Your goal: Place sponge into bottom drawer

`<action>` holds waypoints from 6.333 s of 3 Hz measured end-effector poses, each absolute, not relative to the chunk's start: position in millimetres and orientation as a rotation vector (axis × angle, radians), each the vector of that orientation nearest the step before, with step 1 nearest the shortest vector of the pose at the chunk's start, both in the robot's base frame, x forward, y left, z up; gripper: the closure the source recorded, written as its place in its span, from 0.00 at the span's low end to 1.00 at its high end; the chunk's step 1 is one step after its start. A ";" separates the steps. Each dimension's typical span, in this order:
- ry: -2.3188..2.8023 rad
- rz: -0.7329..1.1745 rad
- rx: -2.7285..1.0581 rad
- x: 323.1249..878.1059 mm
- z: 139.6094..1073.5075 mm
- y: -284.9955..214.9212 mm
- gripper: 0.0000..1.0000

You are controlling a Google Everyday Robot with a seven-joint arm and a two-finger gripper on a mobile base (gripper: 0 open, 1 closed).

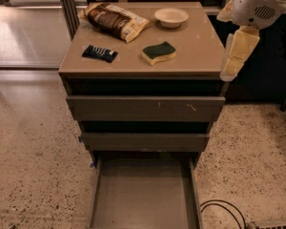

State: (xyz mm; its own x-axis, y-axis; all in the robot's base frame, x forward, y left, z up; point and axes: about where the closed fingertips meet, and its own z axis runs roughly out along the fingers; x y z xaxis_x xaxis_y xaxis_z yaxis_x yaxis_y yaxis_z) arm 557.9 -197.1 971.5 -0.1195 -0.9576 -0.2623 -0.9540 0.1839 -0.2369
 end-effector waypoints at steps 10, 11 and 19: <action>1.948 0.309 -1.740 781.5 835.5 -84.8 0.00; 1.939 0.318 -1.738 784.0 832.9 -79.9 0.00; 1.590 0.400 -1.838 743.6 883.8 -48.5 1.00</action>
Offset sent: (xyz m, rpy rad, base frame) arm 0.0420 0.0088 -0.0177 0.0004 0.0170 0.0157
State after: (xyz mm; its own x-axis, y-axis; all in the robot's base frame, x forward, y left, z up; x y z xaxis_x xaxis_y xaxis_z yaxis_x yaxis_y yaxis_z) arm 743.6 -48.5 883.8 0.2121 -0.7547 -0.6209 -0.9587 -0.0375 -0.2820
